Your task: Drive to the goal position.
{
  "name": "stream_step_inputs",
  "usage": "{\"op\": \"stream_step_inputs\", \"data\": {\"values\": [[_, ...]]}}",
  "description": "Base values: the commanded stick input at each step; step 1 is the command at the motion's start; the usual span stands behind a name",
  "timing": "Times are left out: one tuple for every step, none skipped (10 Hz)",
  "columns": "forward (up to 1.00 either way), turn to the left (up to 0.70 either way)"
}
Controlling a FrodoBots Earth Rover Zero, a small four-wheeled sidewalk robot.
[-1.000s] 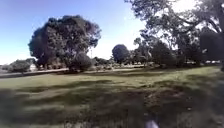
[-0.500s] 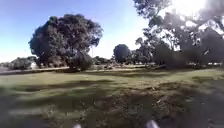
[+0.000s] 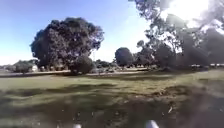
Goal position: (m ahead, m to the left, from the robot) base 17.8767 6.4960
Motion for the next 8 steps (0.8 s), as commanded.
{"op": "stream_step_inputs", "data": {"values": [[0.70,0.00],[0.70,0.00],[0.70,0.00],[0.70,0.00],[0.70,0.00],[0.70,0.00],[0.70,0.00],[0.70,0.00]]}}
